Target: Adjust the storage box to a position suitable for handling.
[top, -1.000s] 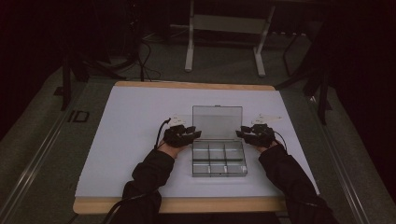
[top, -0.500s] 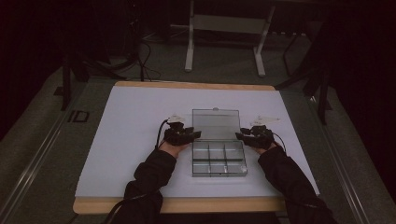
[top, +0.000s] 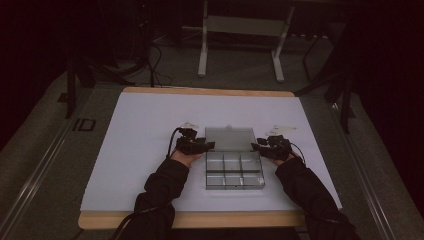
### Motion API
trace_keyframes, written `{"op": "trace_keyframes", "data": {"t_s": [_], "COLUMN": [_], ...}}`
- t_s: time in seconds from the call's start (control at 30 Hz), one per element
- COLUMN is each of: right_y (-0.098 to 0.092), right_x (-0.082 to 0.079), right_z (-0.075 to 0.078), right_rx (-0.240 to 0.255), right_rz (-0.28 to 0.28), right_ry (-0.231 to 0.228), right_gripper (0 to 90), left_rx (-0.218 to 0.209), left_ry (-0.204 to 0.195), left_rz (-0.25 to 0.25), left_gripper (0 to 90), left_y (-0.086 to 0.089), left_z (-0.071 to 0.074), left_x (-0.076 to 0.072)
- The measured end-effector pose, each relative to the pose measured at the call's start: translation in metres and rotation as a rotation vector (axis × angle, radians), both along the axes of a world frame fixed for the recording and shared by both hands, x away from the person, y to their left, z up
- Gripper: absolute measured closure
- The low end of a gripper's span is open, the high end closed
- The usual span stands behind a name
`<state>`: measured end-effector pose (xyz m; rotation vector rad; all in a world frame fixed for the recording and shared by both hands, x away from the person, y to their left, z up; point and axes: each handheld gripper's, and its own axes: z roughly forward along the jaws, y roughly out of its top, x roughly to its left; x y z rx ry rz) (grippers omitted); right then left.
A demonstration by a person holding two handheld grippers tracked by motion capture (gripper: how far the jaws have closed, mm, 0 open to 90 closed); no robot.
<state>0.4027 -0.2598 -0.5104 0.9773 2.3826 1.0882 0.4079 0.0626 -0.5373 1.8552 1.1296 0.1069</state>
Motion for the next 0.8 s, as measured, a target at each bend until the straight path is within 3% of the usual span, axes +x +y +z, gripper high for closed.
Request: {"op": "trace_keyframes", "data": {"t_s": [0.07, 0.3, 0.43, 0.6, 0.8], "right_y": [0.001, 0.002, 0.0, -0.006, -0.017], "right_x": [0.001, 0.001, 0.0, -0.001, -0.005], "right_z": [0.0, 0.002, 0.006, 0.01, 0.018], "right_rx": [0.001, -0.007, -0.018, -0.038, -0.063], "right_rz": [0.001, 0.019, 0.033, 0.041, 0.053], "right_ry": [0.003, 0.01, 0.012, 0.017, 0.023], "right_gripper": [63.9, 63.7, 63.9, 61.6, 60.3], "left_rx": [0.007, 0.043, 0.059, 0.048, 0.087], "left_ry": [0.002, -0.054, -0.088, -0.116, -0.174], "left_rz": [-0.004, -0.016, -0.031, -0.064, -0.064], "left_gripper": [48.1, 46.7, 35.1, 18.0, 14.5], "left_y": [0.0, 0.0, 0.006, 0.02, 0.032], "left_z": [0.0, 0.003, 0.008, 0.009, 0.009], "left_x": [0.0, -0.005, -0.013, -0.025, -0.042]}}
